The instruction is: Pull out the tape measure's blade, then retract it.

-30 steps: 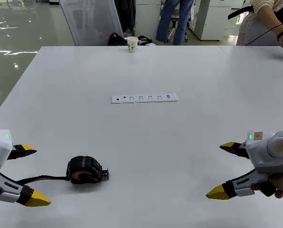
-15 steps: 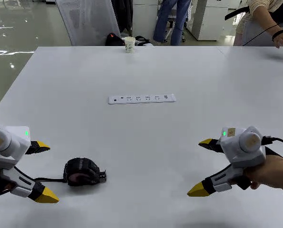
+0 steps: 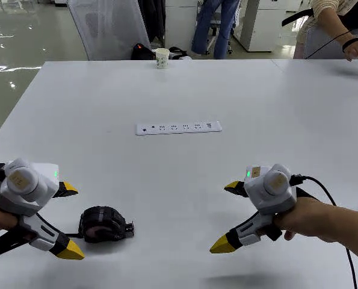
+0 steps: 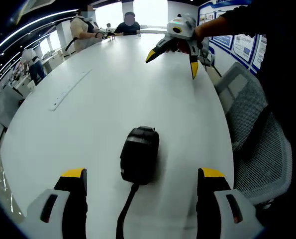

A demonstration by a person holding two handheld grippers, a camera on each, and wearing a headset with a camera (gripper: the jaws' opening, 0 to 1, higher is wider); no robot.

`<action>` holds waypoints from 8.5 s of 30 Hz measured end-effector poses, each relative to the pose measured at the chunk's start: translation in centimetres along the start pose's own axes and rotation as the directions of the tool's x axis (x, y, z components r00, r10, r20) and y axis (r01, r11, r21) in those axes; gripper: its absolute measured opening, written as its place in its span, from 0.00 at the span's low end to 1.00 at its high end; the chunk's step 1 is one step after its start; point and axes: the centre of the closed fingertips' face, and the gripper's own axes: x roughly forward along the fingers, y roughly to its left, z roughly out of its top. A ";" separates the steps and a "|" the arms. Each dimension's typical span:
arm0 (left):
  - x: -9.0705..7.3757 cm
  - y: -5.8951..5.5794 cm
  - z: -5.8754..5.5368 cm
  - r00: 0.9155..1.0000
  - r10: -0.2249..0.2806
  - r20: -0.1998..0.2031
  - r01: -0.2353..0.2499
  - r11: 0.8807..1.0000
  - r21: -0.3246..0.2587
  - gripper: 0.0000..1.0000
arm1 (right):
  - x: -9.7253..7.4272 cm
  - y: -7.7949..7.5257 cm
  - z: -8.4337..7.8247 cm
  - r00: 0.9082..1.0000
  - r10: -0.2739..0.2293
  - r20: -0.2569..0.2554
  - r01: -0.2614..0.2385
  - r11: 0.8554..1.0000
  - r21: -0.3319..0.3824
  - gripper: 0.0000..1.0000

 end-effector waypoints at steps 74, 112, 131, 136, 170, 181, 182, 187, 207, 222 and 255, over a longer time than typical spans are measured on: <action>5.4 0.6 0.7 0.996 -0.012 -0.084 0.022 0.993 0.120 0.34 | 14.5 5.9 7.9 0.964 0.262 -0.049 -0.267 0.941 -0.209 0.34; 5.5 0.8 0.6 0.997 -0.023 -0.070 0.029 0.995 0.096 0.34 | 15.9 5.9 8.1 0.956 0.264 -0.131 -0.292 0.909 -0.296 0.10; 5.6 0.9 0.5 0.997 -0.019 -0.075 0.026 0.995 0.092 0.34 | 15.6 5.5 7.3 0.956 0.251 -0.150 -0.285 0.915 -0.285 0.10; 5.6 0.9 0.5 0.996 -0.022 -0.083 0.030 0.995 0.093 0.34 | 15.4 5.4 7.1 0.956 0.249 -0.154 -0.284 0.916 -0.284 0.10; 5.6 0.8 0.5 0.997 -0.018 -0.081 0.026 0.995 0.094 0.34 | 13.7 4.6 5.6 0.956 0.234 -0.179 -0.275 0.924 -0.264 0.10; 5.6 0.8 0.5 0.997 -0.018 -0.080 0.025 0.995 0.094 0.34 | 13.2 4.4 5.1 0.954 0.233 -0.187 -0.277 0.925 -0.259 0.10; 5.6 0.8 0.5 0.997 -0.018 -0.080 0.025 0.995 0.093 0.34 | 13.2 4.3 5.1 0.954 0.233 -0.187 -0.277 0.926 -0.258 0.10; 5.6 0.8 0.5 0.997 -0.016 -0.081 0.024 0.995 0.095 0.34 | 13.0 4.1 4.8 0.954 0.231 -0.191 -0.276 0.926 -0.258 0.10; 5.5 0.7 0.5 0.997 -0.011 -0.079 0.018 0.996 0.090 0.34 | 12.1 3.6 4.1 0.953 0.221 -0.207 -0.269 0.930 -0.249 0.10; 5.5 0.8 0.5 0.997 -0.010 -0.079 0.017 0.996 0.088 0.34 | 11.4 3.1 3.7 0.952 0.216 -0.215 -0.267 0.932 -0.246 0.10; 5.5 0.8 0.6 0.997 -0.005 -0.078 0.012 0.996 0.085 0.34 | 10.3 2.2 2.4 0.951 0.204 -0.231 -0.257 0.938 -0.231 0.10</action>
